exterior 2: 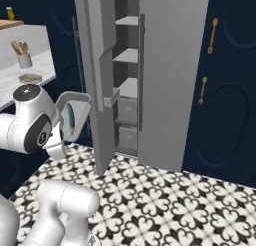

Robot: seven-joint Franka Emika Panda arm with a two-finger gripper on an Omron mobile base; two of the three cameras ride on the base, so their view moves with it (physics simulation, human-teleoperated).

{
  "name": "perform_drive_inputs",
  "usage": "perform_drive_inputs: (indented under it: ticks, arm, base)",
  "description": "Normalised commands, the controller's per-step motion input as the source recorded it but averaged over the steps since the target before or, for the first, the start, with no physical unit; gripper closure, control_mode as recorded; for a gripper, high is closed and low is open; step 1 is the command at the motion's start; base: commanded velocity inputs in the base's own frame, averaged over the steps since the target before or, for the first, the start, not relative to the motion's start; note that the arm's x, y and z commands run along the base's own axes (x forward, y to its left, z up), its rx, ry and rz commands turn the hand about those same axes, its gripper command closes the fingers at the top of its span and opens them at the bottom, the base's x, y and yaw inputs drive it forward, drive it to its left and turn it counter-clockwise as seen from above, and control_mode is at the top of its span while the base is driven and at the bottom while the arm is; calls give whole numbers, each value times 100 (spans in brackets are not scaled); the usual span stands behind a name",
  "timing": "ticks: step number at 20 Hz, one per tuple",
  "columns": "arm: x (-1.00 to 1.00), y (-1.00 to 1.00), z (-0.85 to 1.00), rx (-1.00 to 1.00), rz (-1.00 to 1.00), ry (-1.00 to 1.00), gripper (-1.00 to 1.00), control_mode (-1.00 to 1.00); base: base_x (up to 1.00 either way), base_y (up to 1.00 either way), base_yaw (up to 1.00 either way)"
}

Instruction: Take the meat container that has the fish and place it on the second highest rack of the freezer. Then take the vegetable container that has the carrot and potato and place it on the highest rack of the freezer.

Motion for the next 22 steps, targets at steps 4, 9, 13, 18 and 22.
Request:
perform_drive_inputs:
  ticks: [4, 9, 13, 18, 22]
  arm:
    - [0, 0, 0, 0, 0, 0, 100, 100]
    - [0, 0, 0, 0, 0, 0, 100, 100]
    - [0, 0, 0, 0, 0, 0, 100, 100]
    - [0, 0, 0, 0, 0, 0, 100, 100]
    - [0, 0, 0, 0, 0, 0, 100, 100]
  base:
    - [74, -32, -2]
    - [73, -29, 0]
    - [66, -29, 0]
    - [74, -12, 5]
    - [63, -11, 17]
